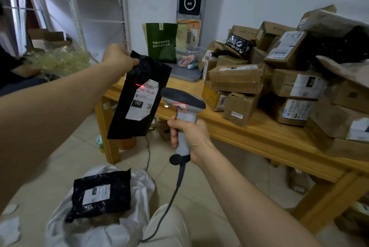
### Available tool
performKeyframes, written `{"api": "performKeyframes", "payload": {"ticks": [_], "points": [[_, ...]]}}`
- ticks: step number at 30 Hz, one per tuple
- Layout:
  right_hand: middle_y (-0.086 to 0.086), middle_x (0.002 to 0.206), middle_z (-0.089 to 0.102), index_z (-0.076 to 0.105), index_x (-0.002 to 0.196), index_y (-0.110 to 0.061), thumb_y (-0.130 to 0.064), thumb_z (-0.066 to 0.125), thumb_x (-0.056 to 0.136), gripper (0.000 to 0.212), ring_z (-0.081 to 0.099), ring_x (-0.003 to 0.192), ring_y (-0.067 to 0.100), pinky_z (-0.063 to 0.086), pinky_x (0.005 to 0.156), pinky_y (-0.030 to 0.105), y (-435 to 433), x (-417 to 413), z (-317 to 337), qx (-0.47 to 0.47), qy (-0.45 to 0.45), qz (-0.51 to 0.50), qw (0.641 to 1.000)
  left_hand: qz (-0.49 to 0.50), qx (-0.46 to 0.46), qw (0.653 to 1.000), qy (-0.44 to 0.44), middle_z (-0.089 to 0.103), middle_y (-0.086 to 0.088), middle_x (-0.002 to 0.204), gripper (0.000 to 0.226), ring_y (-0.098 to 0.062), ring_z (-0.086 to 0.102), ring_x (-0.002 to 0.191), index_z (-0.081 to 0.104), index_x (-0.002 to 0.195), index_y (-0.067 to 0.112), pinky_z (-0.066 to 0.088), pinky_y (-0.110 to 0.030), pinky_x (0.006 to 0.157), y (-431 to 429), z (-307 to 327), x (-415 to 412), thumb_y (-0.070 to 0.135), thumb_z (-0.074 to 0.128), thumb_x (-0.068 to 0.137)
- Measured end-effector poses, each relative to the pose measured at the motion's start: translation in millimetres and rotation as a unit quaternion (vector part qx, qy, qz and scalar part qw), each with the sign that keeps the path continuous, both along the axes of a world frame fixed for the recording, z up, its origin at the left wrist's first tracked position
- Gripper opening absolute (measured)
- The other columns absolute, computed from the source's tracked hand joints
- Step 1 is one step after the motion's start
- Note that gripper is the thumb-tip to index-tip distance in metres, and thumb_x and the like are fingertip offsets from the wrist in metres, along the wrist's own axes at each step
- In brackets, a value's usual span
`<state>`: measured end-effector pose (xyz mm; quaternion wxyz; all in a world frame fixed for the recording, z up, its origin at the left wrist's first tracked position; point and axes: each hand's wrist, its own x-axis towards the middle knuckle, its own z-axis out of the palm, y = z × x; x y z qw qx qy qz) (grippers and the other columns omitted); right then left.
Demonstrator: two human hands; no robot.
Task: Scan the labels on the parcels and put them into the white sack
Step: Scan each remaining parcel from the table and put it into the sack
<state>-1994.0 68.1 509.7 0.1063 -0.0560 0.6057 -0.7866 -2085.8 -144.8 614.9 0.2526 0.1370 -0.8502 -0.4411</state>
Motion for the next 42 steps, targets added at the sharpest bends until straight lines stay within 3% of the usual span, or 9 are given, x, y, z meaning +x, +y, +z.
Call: {"api": "performKeyframes", "payload": {"ticks": [4, 10, 14, 19, 26, 30, 33, 37, 42], "points": [[0.005, 0.052, 0.055, 0.062, 0.076, -0.008, -0.002, 0.066, 0.084, 0.011, 0.047, 0.041, 0.015, 0.04, 0.041, 0.022, -6, -3, -10, 0.01, -0.027, 0.021, 0.999, 0.032, -0.023, 0.999, -0.019, 0.064, -0.018, 0.089, 0.019, -0.033, 0.064, 0.083, 0.06, 0.079, 0.004, 0.055, -0.045, 0.079, -24, -23, 9, 0.019, 0.066, 0.089], [0.006, 0.049, 0.052, 0.062, 0.081, -0.006, 0.001, 0.064, 0.085, 0.009, 0.044, 0.036, 0.015, 0.038, 0.039, 0.021, -32, -1, -62, 0.04, -0.123, 0.052, 0.99, 0.095, -0.05, 0.985, -0.135, 0.051, -0.01, 0.064, 0.031, -0.026, 0.053, 0.061, 0.049, 0.063, 0.01, 0.038, -0.031, 0.051, -69, -151, 49, 0.019, 0.062, 0.089], [0.007, 0.05, 0.053, 0.061, 0.082, -0.003, 0.001, 0.063, 0.084, 0.005, 0.045, 0.036, 0.016, 0.039, 0.041, 0.022, -60, 0, -96, 0.075, -0.18, 0.068, 0.978, 0.122, 0.015, 0.972, -0.198, 0.064, -0.015, 0.074, 0.019, -0.033, 0.064, 0.075, 0.061, 0.075, 0.009, 0.055, -0.044, 0.072, -97, -235, 69, 0.019, 0.06, 0.09], [0.006, 0.051, 0.055, 0.063, 0.088, -0.003, -0.002, 0.066, 0.083, 0.006, 0.047, 0.038, 0.015, 0.042, 0.042, 0.022, -87, -6, -132, 0.116, -0.226, 0.094, 0.963, 0.205, 0.072, 0.942, -0.256, 0.067, -0.025, 0.083, 0.029, -0.04, 0.063, 0.081, 0.067, 0.085, -0.007, 0.045, -0.04, 0.065, -141, -316, 87, 0.02, 0.059, 0.092], [0.004, 0.049, 0.055, 0.065, 0.084, -0.005, -0.002, 0.066, 0.082, 0.004, 0.047, 0.038, 0.015, 0.043, 0.043, 0.021, -111, -26, -169, 0.135, -0.272, 0.108, 0.947, 0.284, 0.118, 0.904, -0.298, 0.065, -0.031, 0.091, 0.018, -0.044, 0.063, 0.09, 0.065, 0.087, -0.011, 0.051, -0.046, 0.077, -176, -380, 94, 0.005, 0.057, 0.085], [0.005, 0.051, 0.056, 0.065, 0.081, -0.005, -0.002, 0.067, 0.081, 0.003, 0.048, 0.04, 0.016, 0.043, 0.044, 0.021, -116, -36, -180, 0.141, -0.288, 0.1, 0.942, 0.226, 0.175, 0.917, -0.279, 0.066, -0.022, 0.079, 0.011, -0.031, 0.065, 0.08, 0.07, 0.079, -0.002, 0.053, -0.042, 0.08, -165, -403, 82, 0.006, 0.065, 0.082], [0.006, 0.051, 0.056, 0.064, 0.082, -0.004, -0.003, 0.067, 0.081, 0.004, 0.048, 0.04, 0.016, 0.043, 0.044, 0.022, -113, -41, -182, 0.144, -0.295, 0.093, 0.94, 0.178, 0.199, 0.927, -0.262, 0.061, -0.003, 0.065, 0.012, -0.022, 0.061, 0.067, 0.072, 0.086, 0.006, 0.053, -0.029, 0.064, -146, -407, 67, 0.011, 0.062, 0.084], [0.006, 0.049, 0.055, 0.062, 0.081, -0.002, 0.0, 0.066, 0.081, 0.004, 0.047, 0.038, 0.016, 0.043, 0.042, 0.021, -105, -44, -177, 0.135, -0.293, 0.071, 0.944, 0.114, 0.142, 0.953, -0.244, 0.068, -0.01, 0.108, 0.041, -0.018, 0.062, 0.079, 0.06, 0.13, 0.014, 0.051, -0.027, 0.073, -118, -386, 40, 0.018, 0.058, 0.089], [0.006, 0.049, 0.054, 0.061, 0.078, -0.004, 0.0, 0.065, 0.082, 0.007, 0.047, 0.038, 0.017, 0.042, 0.043, 0.023, -86, -41, -162, 0.137, -0.259, 0.028, 0.956, 0.012, 0.015, 0.977, -0.214, 0.06, -0.007, 0.132, 0.051, -0.027, 0.058, 0.117, 0.053, 0.137, 0.017, 0.046, -0.039, 0.1, -68, -337, 22, 0.028, 0.059, 0.087]]}}
